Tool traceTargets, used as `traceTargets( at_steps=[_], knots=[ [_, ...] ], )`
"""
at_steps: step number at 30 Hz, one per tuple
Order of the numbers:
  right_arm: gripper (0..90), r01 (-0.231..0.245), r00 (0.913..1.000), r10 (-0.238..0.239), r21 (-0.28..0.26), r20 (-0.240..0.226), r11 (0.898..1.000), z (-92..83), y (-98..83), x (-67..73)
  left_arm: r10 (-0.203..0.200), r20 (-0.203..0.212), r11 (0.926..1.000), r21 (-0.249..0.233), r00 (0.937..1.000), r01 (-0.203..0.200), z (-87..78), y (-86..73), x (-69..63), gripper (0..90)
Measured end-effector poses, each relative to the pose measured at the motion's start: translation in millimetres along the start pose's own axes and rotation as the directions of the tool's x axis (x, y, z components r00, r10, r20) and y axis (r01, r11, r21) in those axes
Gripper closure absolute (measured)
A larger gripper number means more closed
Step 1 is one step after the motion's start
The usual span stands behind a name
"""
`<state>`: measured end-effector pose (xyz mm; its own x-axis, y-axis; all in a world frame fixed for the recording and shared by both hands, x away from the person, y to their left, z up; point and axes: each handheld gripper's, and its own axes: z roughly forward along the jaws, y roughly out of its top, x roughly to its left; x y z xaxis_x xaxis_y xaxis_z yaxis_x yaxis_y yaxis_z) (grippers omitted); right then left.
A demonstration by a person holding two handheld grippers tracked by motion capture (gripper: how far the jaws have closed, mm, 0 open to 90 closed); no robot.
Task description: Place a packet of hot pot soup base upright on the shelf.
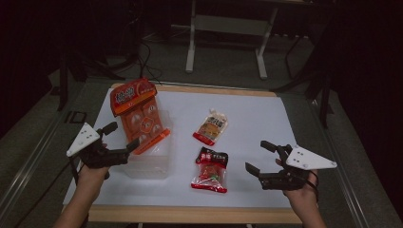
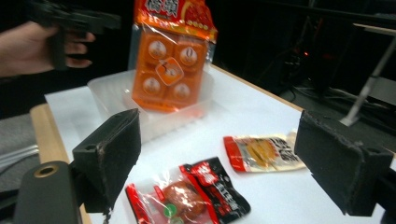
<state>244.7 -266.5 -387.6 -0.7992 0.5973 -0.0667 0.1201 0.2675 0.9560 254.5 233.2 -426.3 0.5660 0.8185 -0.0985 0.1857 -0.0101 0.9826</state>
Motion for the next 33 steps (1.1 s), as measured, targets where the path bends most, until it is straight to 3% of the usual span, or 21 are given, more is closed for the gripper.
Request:
traceTargets(
  at_steps=[5,11,16,22,30,32,33],
  knots=[
    [12.5,0.028,0.9993,-0.028,0.006,0.025,1.0,0.9,0.3,1.6,0.003,0.05,1.0,0.002,0.9988,-0.004,-6.9,2.1,-16.0,1.7],
    [11.0,0.052,0.9984,-0.053,0.016,0.022,0.998,4.0,-1.0,4.9,0.023,0.099,0.9997,-0.002,0.9948,-0.023,-9.2,2.3,-39.4,1.7],
    [11.0,0.047,0.9988,-0.047,0.027,0.011,0.999,7.0,-5.8,6.3,-0.004,0.174,1.0,0.005,0.9848,0.003,-4.8,-9.9,-60.4,1.7],
    [11.0,0.052,0.9985,-0.053,0.062,0.015,0.997,14.5,-10.5,9.1,-0.019,0.207,0.9997,0.017,0.9781,0.015,-1.8,-19.9,-72.2,1.8],
    [10.7,0.019,0.9996,-0.017,0.102,-0.023,0.995,27.0,-18.0,11.6,0.005,0.241,0.999,0.043,0.9704,-0.016,6.1,-39.9,-89.9,1.8],
    [10.7,0.012,0.9996,-0.009,0.116,-0.027,0.993,30.5,-20.4,11.4,0.023,0.251,0.9982,0.048,0.9678,-0.036,7.6,-43.8,-92.3,1.8],
    [10.7,0.01,0.9995,-0.006,0.116,-0.032,0.993,31.9,-21.6,10.9,0.056,0.25,0.9968,0.042,0.9666,-0.068,8.4,-47.3,-93.8,1.8]
  ],
)
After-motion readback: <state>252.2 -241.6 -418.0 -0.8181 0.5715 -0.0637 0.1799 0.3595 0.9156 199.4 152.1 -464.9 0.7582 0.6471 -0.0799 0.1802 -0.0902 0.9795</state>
